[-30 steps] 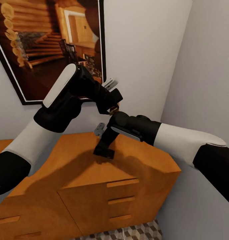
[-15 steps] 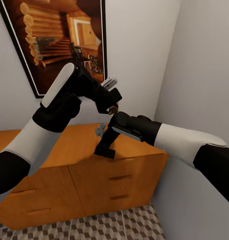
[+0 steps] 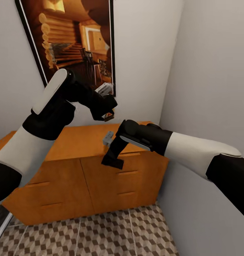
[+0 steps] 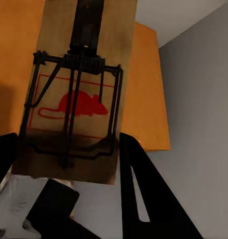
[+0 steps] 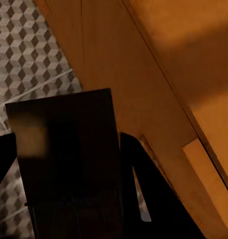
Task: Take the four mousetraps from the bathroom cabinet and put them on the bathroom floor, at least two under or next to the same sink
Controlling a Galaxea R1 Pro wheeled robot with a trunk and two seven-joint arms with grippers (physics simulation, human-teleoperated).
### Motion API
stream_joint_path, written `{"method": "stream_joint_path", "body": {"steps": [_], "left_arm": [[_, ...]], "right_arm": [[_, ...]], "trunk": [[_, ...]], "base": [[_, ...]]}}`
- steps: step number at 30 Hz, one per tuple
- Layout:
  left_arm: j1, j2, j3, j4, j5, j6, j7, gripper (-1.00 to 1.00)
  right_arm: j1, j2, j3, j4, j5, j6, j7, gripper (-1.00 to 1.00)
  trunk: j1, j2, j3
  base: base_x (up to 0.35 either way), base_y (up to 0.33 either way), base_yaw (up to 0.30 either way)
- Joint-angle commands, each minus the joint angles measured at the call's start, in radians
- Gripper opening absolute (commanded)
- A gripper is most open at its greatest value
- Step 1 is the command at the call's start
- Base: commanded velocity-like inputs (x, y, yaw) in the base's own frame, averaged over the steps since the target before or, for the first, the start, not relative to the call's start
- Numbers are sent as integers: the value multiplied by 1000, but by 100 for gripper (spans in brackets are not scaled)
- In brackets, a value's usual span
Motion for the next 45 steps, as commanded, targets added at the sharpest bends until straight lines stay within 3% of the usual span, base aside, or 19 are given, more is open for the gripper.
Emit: {"method": "stream_joint_path", "body": {"steps": [1,6,11,12,14,15,19,34,36,38,39,42,45], "left_arm": [[-1,14,-2,0,3,13,5,-100],[-1,43,-6,0,6,22,5,-100],[-1,47,-5,-9,8,125,8,-100],[0,50,-62,-10,34,138,12,-100],[0,52,-123,-10,46,138,14,-100],[0,58,-309,-10,83,136,23,-100],[0,78,-323,-11,87,135,36,-100],[12,85,-328,-5,88,125,37,-100],[58,98,-364,0,86,122,37,-100],[130,139,-440,3,84,118,30,-100],[144,146,-454,4,83,117,30,-100],[250,181,-540,23,74,110,17,-100],[339,201,-606,94,20,96,-58,-100]], "right_arm": [[-1,-1,1,2,4,2,5,-100],[1,-4,1,41,4,-4,-2,-100],[1,-5,-1,86,4,-7,-10,-100],[4,-6,1,98,3,-8,-10,-100],[7,-7,2,118,4,-8,-10,-100],[20,-23,3,186,5,-35,-7,-100],[22,-46,2,191,5,-41,-7,-100],[43,-47,5,200,5,-42,-11,-100],[78,-42,6,224,28,-46,-20,-100],[126,-42,6,249,88,-61,-51,-100],[137,-43,6,252,94,-64,-53,-100],[225,-44,6,282,111,-109,-64,-100],[300,-42,6,335,116,-184,-71,-100]], "trunk": [[-1,-1,-1],[-1,-1,-1],[-1,-1,-1],[-1,-1,-1],[-1,-1,-1],[-1,-1,-1],[-1,-1,-1],[-1,-1,-1],[-1,-1,-1],[-1,-1,-1],[-1,-1,-1],[-1,-1,-1],[-1,-1,-1]], "base": [[-331,0,0],[-331,0,0],[-331,0,0],[-331,0,0],[-331,0,0],[-331,0,0],[-331,0,0],[-332,0,0],[-332,0,0],[-332,0,0],[-332,0,0],[-332,0,0],[-332,0,0]]}}
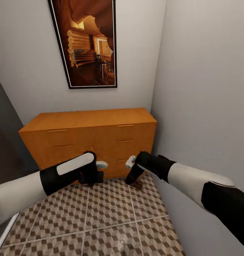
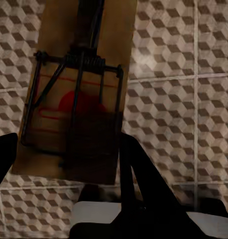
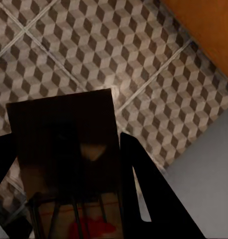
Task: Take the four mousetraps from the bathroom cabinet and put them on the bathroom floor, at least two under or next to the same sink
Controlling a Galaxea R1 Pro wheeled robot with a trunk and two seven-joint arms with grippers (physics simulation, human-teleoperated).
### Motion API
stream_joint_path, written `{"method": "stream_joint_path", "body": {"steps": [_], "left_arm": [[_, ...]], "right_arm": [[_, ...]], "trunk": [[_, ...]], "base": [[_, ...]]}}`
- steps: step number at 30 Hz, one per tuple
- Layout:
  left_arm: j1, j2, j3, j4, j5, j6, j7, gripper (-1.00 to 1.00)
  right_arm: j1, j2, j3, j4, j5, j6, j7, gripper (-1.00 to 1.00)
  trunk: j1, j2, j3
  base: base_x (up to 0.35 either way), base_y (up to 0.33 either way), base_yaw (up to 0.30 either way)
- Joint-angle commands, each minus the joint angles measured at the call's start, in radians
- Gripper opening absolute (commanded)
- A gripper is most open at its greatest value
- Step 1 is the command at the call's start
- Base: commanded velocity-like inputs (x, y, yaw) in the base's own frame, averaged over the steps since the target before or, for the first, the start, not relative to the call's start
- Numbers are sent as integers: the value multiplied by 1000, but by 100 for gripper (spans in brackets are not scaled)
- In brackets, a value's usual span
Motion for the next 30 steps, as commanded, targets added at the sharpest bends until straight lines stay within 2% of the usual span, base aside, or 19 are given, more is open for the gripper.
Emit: {"method": "stream_joint_path", "body": {"steps": [1,3,6,8,10,13,14,17,18,21,24,27,28,30], "left_arm": [[30,4,-32,35,-26,1,-45,-100],[88,4,-114,133,-87,-25,-175,-100],[158,-9,-255,316,-164,-85,-421,-100],[213,-25,-346,448,-186,-158,-596,-100],[272,-38,-420,576,-195,-258,-760,-100],[369,-60,-495,761,-197,-399,-970,-100],[385,-64,-502,787,-197,-416,-998,-100],[470,-82,-525,910,-200,-477,-1112,-100],[484,-83,-527,926,-201,-485,-1125,-100],[510,-82,-530,946,-202,-521,-1140,-100],[535,-64,-532,955,-201,-579,-1146,-100],[578,-54,-543,983,-203,-602,-1148,-100],[586,-54,-552,992,-204,-604,-1148,-100],[599,-54,-613,1000,-203,-605,-1165,-100]], "right_arm": [[20,1,3,22,1,-23,1,-100],[63,3,4,72,2,-63,0,-100],[145,7,7,145,7,-116,-6,-100],[216,8,9,183,34,-168,-33,-100],[283,8,9,211,65,-232,-91,-100],[394,9,8,245,81,-368,-197,-100],[415,8,8,251,82,-398,-210,-100],[526,8,8,315,83,-605,-255,-100],[549,8,8,339,83,-655,-260,-100],[587,9,5,387,81,-754,-266,-100],[643,8,4,413,79,-843,-268,-100],[706,8,4,421,80,-936,-270,-100],[719,8,5,422,82,-966,-271,-100],[745,7,5,424,80,-1019,-271,-100]], "trunk": [[-1,-1,-1],[-1,-1,-1],[-1,-1,-1],[-1,-1,-1],[-1,-1,-1],[-1,-1,-1],[-1,-1,-1],[-1,-1,-1],[-1,-1,-1],[-1,-1,-1],[-1,-1,-1],[-1,-1,-1],[-1,-1,-1],[-1,-1,0]], "base": [[-332,0,0],[-332,0,0],[-331,0,0],[-332,0,0],[-332,0,0],[-331,22,0],[-330,72,0],[-329,92,0],[-329,106,0],[-329,109,0],[-329,112,0],[-326,91,0],[-272,42,0],[-100,14,73]]}}
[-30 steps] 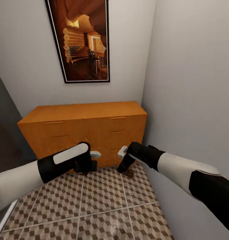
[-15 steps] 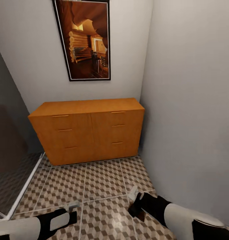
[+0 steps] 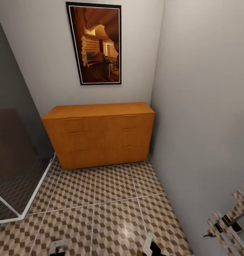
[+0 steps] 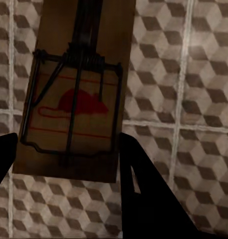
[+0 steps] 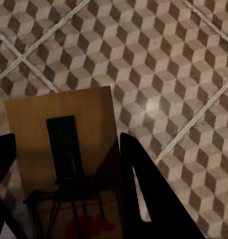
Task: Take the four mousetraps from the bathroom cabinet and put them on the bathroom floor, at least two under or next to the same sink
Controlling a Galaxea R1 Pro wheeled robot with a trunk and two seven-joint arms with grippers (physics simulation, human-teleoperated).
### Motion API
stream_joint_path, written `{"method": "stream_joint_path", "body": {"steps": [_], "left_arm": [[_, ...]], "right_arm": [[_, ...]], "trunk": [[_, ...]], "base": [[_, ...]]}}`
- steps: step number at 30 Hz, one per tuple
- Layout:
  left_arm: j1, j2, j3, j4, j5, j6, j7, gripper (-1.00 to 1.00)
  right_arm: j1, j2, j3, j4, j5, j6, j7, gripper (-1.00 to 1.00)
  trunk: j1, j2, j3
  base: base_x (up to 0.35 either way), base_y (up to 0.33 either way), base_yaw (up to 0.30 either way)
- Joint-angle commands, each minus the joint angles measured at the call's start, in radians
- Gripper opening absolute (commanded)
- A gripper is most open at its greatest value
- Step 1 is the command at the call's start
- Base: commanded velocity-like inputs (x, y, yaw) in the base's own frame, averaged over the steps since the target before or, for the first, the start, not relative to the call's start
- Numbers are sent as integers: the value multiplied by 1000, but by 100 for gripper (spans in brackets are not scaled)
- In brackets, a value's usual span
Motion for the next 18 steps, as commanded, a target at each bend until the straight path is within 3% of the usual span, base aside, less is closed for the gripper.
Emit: {"method": "stream_joint_path", "body": {"steps": [1,2,4,18], "left_arm": [[0,1,-33,-6,8,-5,-3,-100],[3,-1,-73,-22,10,-5,-21,-100],[5,0,-85,-31,12,-5,-26,-100],[28,-1,-93,-47,16,-14,-29,-100]], "right_arm": [[3,0,6,2,-15,-12,5,-100],[7,0,6,2,-17,-21,5,-100],[9,1,6,2,-18,-23,3,-100],[12,2,6,4,-21,-25,-61,-100]], "trunk": [[0,-1,0],[0,-1,0],[0,-1,1],[0,-1,1]], "base": [[-50,7,140],[-16,2,234],[-9,1,259],[-1,0,286]]}}
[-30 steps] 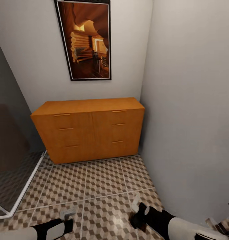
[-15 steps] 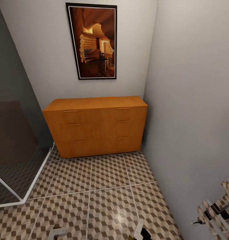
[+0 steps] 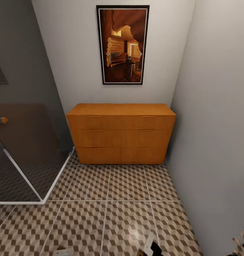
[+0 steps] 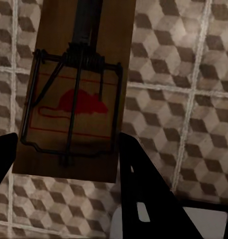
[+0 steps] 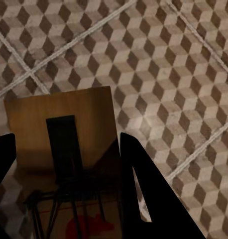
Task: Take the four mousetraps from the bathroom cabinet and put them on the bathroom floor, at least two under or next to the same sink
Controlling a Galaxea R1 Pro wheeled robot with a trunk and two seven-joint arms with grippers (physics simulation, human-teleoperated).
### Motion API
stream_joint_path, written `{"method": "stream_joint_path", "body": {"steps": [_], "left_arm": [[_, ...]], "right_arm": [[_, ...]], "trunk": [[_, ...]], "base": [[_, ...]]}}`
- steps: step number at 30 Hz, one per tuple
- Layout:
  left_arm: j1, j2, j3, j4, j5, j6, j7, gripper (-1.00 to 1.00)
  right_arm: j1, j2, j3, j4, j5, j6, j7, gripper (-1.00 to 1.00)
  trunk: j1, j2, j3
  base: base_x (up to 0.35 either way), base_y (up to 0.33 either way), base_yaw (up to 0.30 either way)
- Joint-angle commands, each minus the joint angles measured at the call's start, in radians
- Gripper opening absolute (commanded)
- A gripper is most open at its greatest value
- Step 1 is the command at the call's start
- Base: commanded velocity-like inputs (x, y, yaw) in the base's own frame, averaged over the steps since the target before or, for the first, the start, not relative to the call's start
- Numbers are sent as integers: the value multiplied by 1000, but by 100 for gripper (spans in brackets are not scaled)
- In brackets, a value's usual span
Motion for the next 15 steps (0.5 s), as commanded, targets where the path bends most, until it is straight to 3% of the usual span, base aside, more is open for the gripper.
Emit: {"method": "stream_joint_path", "body": {"steps": [1,15], "left_arm": [[0,1,-8,-4,8,-9,6,-100],[8,1,-8,0,8,-21,6,-100]], "right_arm": [[3,1,5,4,-14,-5,6,-100],[78,8,5,8,-14,-7,-2,-100]], "trunk": [[0,-1,-1],[0,-1,-1]], "base": [[0,0,288],[0,0,288]]}}
